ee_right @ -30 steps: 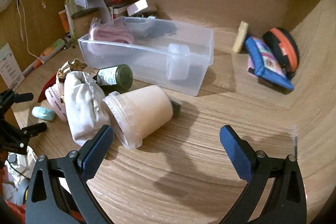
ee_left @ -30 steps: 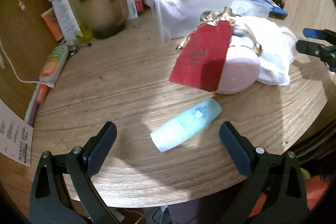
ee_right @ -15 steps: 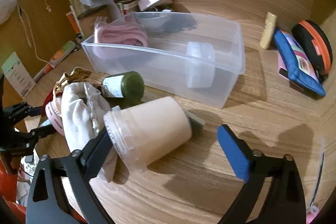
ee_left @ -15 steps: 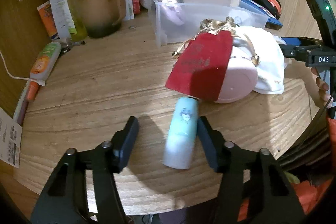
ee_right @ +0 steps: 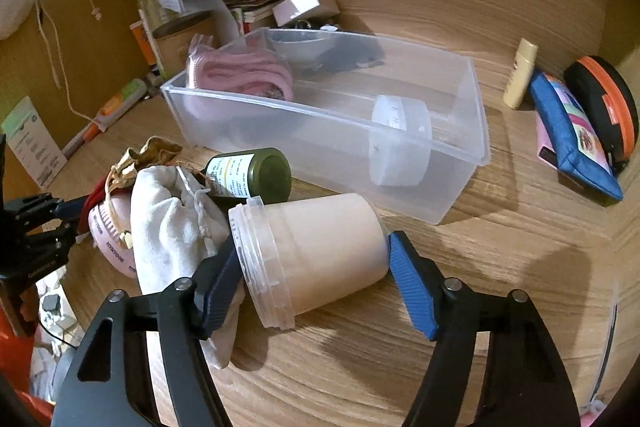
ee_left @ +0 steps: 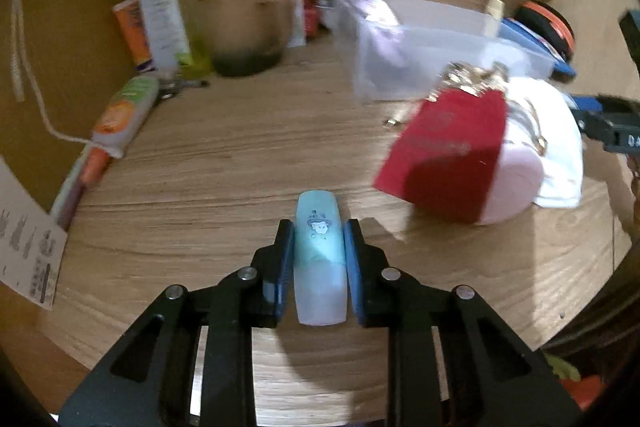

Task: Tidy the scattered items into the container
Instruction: 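Grasp the light blue tube with the left tool while the right tool grasps the beige jar, then carry the tube and jar into the clear bin and open both tools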

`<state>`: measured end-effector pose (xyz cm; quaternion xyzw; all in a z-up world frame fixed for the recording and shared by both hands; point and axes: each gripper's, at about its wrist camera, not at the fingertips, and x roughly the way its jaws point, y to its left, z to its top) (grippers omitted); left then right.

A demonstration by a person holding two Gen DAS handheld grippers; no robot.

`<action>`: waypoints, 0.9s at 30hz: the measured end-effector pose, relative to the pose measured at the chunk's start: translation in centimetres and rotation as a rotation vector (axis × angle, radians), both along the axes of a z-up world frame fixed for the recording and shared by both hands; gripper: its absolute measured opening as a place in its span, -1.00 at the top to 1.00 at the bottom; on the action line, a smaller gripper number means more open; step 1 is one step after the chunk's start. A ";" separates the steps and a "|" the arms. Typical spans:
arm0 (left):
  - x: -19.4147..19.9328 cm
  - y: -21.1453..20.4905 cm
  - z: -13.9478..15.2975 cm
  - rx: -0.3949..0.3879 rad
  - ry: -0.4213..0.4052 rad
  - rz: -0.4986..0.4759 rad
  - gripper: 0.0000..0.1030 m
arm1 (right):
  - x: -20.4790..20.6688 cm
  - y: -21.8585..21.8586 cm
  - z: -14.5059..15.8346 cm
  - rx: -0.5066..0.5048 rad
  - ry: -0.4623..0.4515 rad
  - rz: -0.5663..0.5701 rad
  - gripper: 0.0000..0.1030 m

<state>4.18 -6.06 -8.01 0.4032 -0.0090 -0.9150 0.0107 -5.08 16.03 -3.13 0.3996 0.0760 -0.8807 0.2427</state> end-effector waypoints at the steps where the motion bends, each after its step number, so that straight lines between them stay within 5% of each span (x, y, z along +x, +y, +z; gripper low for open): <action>1: 0.0 -0.3 0.1 0.002 0.002 0.006 0.52 | 0.0 0.2 0.0 -0.007 -0.002 -0.006 -0.29; 13: -1.2 -0.3 3.6 0.045 0.088 0.024 0.52 | 0.5 2.0 2.6 -0.069 0.048 -0.055 -0.22; 27: -4.2 3.2 10.4 0.088 0.221 -0.097 0.52 | 0.7 4.4 8.0 -0.157 0.190 -0.117 -0.22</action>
